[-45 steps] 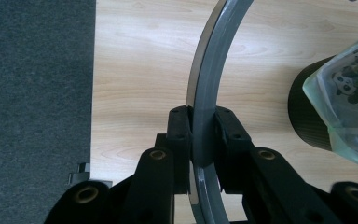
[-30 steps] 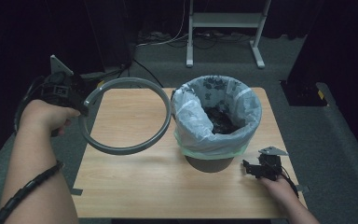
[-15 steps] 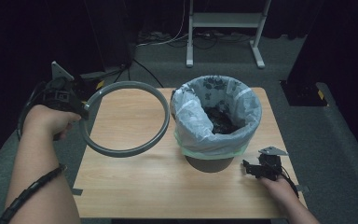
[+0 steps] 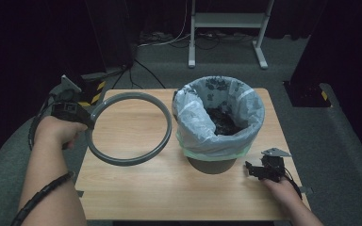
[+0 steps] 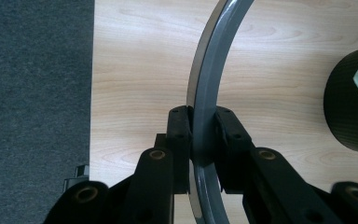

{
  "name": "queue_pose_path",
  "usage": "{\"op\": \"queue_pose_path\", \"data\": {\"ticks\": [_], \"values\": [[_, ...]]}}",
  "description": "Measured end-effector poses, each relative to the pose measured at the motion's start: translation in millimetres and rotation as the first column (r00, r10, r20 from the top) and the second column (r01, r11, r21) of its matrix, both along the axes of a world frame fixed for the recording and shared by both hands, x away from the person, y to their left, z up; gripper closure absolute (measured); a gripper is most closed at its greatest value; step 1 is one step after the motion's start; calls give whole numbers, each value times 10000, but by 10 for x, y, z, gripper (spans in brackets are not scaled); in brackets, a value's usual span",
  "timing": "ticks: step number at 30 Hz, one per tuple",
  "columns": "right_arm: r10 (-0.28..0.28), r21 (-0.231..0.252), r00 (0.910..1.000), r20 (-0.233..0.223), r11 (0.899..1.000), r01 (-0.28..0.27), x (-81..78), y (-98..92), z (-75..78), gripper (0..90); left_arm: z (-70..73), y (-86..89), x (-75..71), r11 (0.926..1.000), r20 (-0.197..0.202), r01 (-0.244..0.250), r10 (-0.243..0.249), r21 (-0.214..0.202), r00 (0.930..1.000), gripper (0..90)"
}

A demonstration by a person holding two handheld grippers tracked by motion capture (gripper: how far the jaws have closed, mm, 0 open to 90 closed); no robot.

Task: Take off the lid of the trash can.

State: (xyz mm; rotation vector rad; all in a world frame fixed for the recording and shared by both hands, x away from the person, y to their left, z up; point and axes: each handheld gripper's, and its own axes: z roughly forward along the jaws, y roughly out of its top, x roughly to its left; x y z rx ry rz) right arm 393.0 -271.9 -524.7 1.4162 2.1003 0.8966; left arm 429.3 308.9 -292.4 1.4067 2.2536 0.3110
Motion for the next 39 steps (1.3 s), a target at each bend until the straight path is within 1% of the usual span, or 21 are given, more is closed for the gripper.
{"op": "queue_pose_path", "data": {"ticks": [4,5,6,10,13,14,15,16,20,21,24,25,28,30,31,33,34,35,36,37,39], "values": [[5,-4,10000,2,10000,-5,1,-1,0,114,-127,-18,7,9999,-100,115,-115,1,9999,775],[6,-4,10000,-2,10000,-6,1,-1,0,114,-162,-31,14,10000,-51,23,-23,-40,10000,775],[8,6,10000,14,10000,-8,2,0,-1,113,-187,-33,10,9999,-134,132,-132,-49,9998,774],[21,8,10000,17,10000,-21,2,0,-2,113,-267,-55,16,9998,-141,165,-166,-74,9998,774],[20,19,10000,4,10000,-20,2,2,-2,113,-377,-78,19,9995,-166,298,-300,-146,9994,775],[22,19,10000,4,10000,-22,2,1,-2,113,-377,-78,19,9995,-166,298,-300,-146,9994,775],[21,19,10000,3,10000,-21,2,2,-2,113,-443,-86,19,9994,-211,309,-311,-127,9993,775],[24,17,10000,2,10000,-24,2,2,-2,112,-443,-86,19,9994,-211,309,-311,-127,9993,775],[28,21,10000,0,10000,-28,2,2,-1,112,-600,-102,18,9995,-259,273,-277,-139,9993,775],[30,21,10000,-2,10000,-30,2,2,-1,112,-640,-101,13,9993,-391,333,-339,-162,9987,774],[29,22,10000,-3,10000,-29,2,2,-1,112,-696,-110,15,9995,-467,302,-307,-118,9984,774],[29,24,10000,-2,10000,-29,2,2,-1,112,-750,-118,16,9992,-556,402,-406,-81,9976,774],[33,18,10000,-1,10000,-33,3,2,-1,112,-814,-135,22,9988,-595,496,-497,-37,9970,773],[33,18,10000,-1,10000,-33,3,2,-1,111,-843,-143,27,9991,-544,424,-427,-68,9976,773],[34,18,10000,-3,10000,-34,3,2,-1,111,-891,-139,23,9986,-732,503,-512,-134,9960,773],[35,18,10000,-3,10000,-35,3,1,-1,111,-960,-150,23,9991,-747,403,-411,-126,9964,774],[36,19,10000,-5,10000,-36,3,1,-1,111,-960,-150,23,9991,-747,403,-411,-126,9964,773],[33,21,10000,-4,10000,-33,2,2,-1,111,-1012,-139,12,9986,-844,515,-526,-147,9950,774],[34,19,10000,-5,10000,-34,2,2,-1,111,-1040,-136,7,9987,-879,484,-494,-134,9949,774],[32,20,10000,-5,10000,-32,2,2,-1,111,-1083,-141,8,9995,-793,289,-299,-134,9964,773],[34,20,10000,-4,10000,-34,2,2,-1,112,-1104,-135,2,9995,-824,295,-305,-129,9961,773]]}}
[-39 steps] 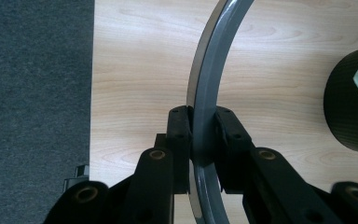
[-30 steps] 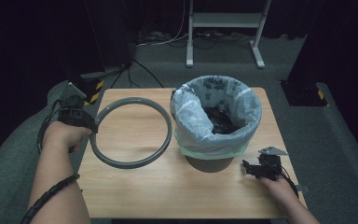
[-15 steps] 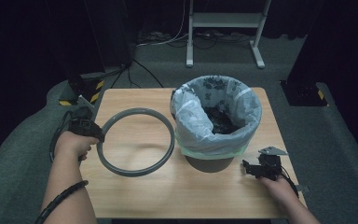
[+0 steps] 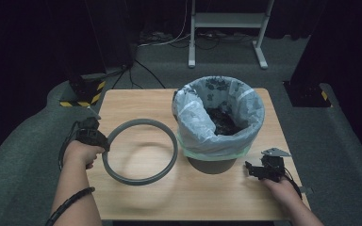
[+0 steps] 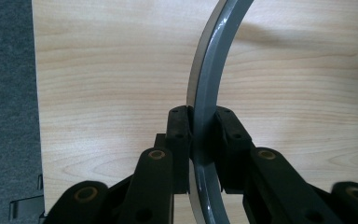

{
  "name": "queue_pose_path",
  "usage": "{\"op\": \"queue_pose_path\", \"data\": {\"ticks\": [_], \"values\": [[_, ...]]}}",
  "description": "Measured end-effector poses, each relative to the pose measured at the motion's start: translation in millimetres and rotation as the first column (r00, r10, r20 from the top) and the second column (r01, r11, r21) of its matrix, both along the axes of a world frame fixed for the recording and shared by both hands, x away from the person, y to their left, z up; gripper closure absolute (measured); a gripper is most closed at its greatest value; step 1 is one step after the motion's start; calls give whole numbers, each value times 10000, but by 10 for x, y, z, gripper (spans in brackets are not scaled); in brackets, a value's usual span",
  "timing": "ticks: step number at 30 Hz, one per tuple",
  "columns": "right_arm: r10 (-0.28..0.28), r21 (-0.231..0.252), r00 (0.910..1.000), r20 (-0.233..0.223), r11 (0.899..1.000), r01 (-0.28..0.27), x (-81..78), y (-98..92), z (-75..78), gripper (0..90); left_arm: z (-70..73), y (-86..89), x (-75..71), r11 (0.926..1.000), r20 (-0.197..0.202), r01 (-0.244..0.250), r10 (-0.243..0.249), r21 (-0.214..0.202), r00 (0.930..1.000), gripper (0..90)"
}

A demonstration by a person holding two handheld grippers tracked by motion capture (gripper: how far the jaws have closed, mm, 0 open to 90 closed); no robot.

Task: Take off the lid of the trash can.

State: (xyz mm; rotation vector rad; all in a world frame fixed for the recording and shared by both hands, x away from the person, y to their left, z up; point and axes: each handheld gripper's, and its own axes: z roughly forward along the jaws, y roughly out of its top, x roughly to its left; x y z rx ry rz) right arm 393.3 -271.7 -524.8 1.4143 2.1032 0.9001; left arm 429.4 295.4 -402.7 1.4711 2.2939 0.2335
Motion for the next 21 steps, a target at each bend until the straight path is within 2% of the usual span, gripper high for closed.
{"op": "queue_pose_path", "data": {"ticks": [1,3,7,9,10,13,15,17,21], "values": [[5,-14,10000,-17,10000,-5,0,-1,1,111,-67,8,-11,9999,21,-133,133,39,9999,773],[5,-11,10000,-12,10000,-5,0,0,1,111,-114,29,-27,10000,-159,-75,75,29,9998,773],[31,-15,10000,-17,10000,-31,1,0,1,110,-208,33,-38,9998,-144,-179,179,45,9997,774],[31,-16,10000,-17,10000,-32,1,0,1,111,-302,25,-52,9999,-289,-125,127,61,9995,774],[33,-18,10000,-18,10000,-33,1,0,1,110,-317,32,-61,10000,-437,60,-57,46,9990,773],[32,-17,10000,-16,10000,-32,1,0,1,110,-397,0,-53,9999,-281,-134,135,52,9995,773],[30,-16,10000,-17,10000,-30,1,0,1,110,-434,-12,-54,9999,-353,74,-70,117,9994,773],[29,-13,10000,-19,10000,-29,0,0,1,110,-482,-48,-40,9999,-296,-38,42,132,9996,773],[30,-5,10000,-27,10000,-30,0,0,2,110,-549,-117,-20,9998,-268,46,-40,207,9996,773]]}}
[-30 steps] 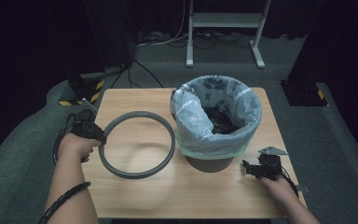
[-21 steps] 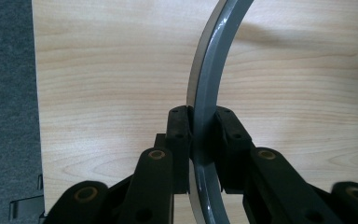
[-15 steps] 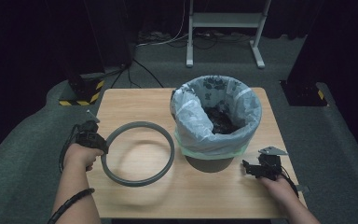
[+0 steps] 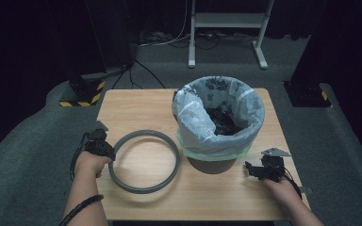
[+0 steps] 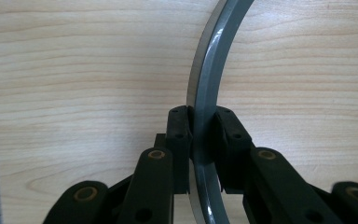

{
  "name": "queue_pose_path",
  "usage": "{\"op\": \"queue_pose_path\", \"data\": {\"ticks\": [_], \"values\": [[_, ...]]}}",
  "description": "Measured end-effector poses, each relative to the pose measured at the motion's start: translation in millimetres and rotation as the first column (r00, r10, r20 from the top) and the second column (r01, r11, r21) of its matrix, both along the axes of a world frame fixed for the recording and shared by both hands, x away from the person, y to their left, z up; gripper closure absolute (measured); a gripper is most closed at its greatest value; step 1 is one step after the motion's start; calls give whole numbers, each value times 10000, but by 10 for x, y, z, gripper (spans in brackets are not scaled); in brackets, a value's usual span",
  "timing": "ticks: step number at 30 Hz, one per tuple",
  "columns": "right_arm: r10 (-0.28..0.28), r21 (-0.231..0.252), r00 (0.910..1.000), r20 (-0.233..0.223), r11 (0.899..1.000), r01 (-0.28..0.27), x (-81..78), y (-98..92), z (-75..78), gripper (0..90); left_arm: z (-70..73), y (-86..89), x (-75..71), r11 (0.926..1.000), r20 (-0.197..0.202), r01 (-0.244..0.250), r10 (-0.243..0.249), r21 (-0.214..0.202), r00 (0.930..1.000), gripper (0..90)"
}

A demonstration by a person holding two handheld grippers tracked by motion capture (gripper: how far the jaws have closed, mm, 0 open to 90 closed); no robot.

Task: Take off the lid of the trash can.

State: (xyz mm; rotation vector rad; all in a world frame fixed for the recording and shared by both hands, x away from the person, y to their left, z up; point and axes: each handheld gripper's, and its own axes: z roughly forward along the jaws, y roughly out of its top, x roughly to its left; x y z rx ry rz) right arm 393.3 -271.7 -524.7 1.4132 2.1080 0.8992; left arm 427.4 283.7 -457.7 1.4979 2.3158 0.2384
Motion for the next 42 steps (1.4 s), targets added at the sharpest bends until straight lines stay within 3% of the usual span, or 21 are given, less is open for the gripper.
{"op": "queue_pose_path", "data": {"ticks": [7,9,11,14,16,17,21,24,27,29,32,35,36,38,39,41,42], "values": [[-9,16,10000,-22,10000,9,-1,1,1,110,-98,-119,34,10000,59,-21,21,-63,10000,771],[-10,18,10000,-22,10000,10,-1,1,0,110,-119,-126,32,9999,-90,121,-121,-51,9999,771],[-5,12,10000,-16,10000,5,-1,1,0,110,-156,-165,46,9998,120,-137,139,-139,9998,769],[-4,10,10000,-16,10000,4,-1,1,0,110,-191,-198,52,9996,97,-64,66,-270,9999,763],[-10,15,10000,-20,10000,10,-1,1,0,110,-203,-208,45,9997,-61,174,-175,-196,9998,763],[-8,14,10000,-23,10000,8,-1,1,1,110,-225,-224,50,9999,83,8,-7,-126,10000,763],[7,-5,10000,-21,10000,-7,-1,0,0,110,-282,-223,30,9997,206,-158,161,-170,9997,760],[-6,9,10000,-21,10000,6,-1,1,0,110,-301,-219,11,10000,132,35,-35,-12,9999,758],[0,5,10000,-20,10000,0,-1,1,0,110,-340,-235,12,9997,157,-223,224,-63,9996,755],[-1,3,10000,-22,10000,1,-1,1,0,110,-347,-226,-1,10000,-51,-29,29,-42,10000,752],[0,4,10000,-20,10000,0,-1,1,0,110,-365,-234,-6,10000,137,-78,78,16,9999,746],[1,3,10000,-21,10000,-1,-1,1,0,109,-359,-202,-23,10000,-13,-6,6,-33,10000,735],[2,2,10000,-21,10000,-2,-1,1,0,109,-374,-205,-19,9997,72,-253,254,-67,9997,717],[10,-3,10000,-14,10000,-10,0,1,0,109,-365,-185,-33,9999,-56,-113,113,-41,9999,673],[8,-9,10000,-39,10000,-8,-1,0,2,109,-356,-173,-32,9992,365,-388,388,-19,9986,641],[7,-10,10000,-36,10000,-7,-1,0,2,109,-334,-151,-43,9997,297,-260,259,31,9992,589],[7,-8,10000,-39,10000,-7,-2,0,2,109,-319,-158,-33,9987,613,-507,501,70,9969,589]]}}
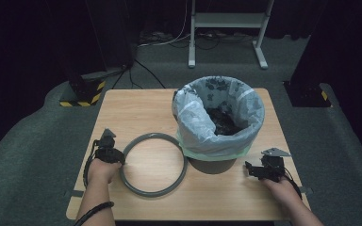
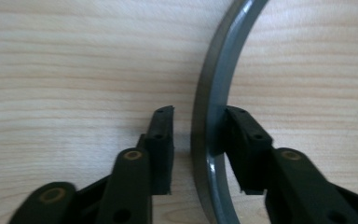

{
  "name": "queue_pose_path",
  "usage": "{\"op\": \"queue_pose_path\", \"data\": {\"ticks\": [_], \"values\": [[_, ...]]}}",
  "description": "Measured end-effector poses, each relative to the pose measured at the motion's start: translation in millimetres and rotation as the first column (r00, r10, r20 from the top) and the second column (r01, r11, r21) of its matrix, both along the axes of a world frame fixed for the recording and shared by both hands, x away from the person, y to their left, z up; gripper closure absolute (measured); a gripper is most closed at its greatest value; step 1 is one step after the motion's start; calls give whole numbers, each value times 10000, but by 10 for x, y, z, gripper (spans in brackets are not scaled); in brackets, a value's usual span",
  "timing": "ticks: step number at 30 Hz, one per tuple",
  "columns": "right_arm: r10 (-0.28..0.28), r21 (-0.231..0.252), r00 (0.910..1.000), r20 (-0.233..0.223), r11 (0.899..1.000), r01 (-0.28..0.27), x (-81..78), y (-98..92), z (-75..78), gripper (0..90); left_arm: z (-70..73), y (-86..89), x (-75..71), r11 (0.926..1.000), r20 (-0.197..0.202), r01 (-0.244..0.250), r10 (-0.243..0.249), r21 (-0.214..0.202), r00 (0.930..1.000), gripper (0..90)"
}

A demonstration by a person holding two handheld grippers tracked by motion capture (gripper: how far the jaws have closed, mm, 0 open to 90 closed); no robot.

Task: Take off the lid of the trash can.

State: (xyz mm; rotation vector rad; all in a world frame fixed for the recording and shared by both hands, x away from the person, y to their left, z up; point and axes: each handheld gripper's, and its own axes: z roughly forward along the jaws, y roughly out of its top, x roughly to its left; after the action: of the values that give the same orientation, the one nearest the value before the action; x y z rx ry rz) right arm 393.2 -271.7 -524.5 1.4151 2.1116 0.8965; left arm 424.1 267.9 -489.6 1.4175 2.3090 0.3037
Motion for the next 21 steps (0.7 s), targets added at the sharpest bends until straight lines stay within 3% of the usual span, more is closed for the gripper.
{"op": "queue_pose_path", "data": {"ticks": [1,2,3,4,6,7,8,10,12,13,14,15,17,18,19,21], "values": [[-5,-1,10000,7,10000,5,0,0,0,109,50,10,-15,9993,86,292,-294,218,9995,546],[-4,-3,10000,7,10000,4,0,0,-1,109,50,10,-15,9993,86,292,-294,218,9995,527],[-5,-2,10000,8,10000,5,0,0,0,109,72,-6,-12,9988,328,329,-341,361,9989,503],[5,-5,10000,15,10000,-5,1,0,-1,110,98,-43,-19,9957,420,625,-654,679,9970,486],[-11,-6,10000,4,10000,11,-1,1,0,109,117,-81,-36,9908,421,1089,-1125,799,9928,448],[-28,11,10000,-17,10000,28,-2,2,1,109,116,-121,-38,9899,679,1149,-1207,835,9904,434],[-7,-14,10000,22,10000,8,0,0,-1,109,129,-144,-53,9843,642,1525,-1585,890,9853,419],[-18,0,10000,0,10000,18,-1,1,0,107,124,-235,-72,9726,950,2031,-2141,1133,9722,383],[-48,-9,10000,2,10000,48,1,1,-1,105,96,-338,-76,9642,1207,2212,-2393,1465,9634,372],[-51,-9,10000,1,10000,51,1,2,-1,105,101,-361,-89,9550,1141,2533,-2719,1547,9555,350],[-51,-9,10000,1,10000,51,1,2,-1,105,101,-361,-89,9550,1141,2533,-2719,1547,9555,328],[-81,1,10000,-9,10000,81,0,3,0,105,101,-456,-85,9578,1710,2574,-2770,1280,9455,315],[-110,-28,9999,23,9999,110,4,-4,-1,105,112,-543,-71,9727,2534,2232,-2321,637,9391,284],[-110,-28,9999,23,9999,110,4,-4,-1,105,112,-543,-71,9727,2534,2232,-2321,637,9391,281],[-212,-11,9998,31,9998,213,4,-7,-1,109,122,-593,-84,9649,3018,2587,-2602,457,9172,272],[-222,-32,9997,66,9997,222,0,-7,-1,119,92,-677,-97,9620,3554,2722,-2618,214,8973,240]]}}
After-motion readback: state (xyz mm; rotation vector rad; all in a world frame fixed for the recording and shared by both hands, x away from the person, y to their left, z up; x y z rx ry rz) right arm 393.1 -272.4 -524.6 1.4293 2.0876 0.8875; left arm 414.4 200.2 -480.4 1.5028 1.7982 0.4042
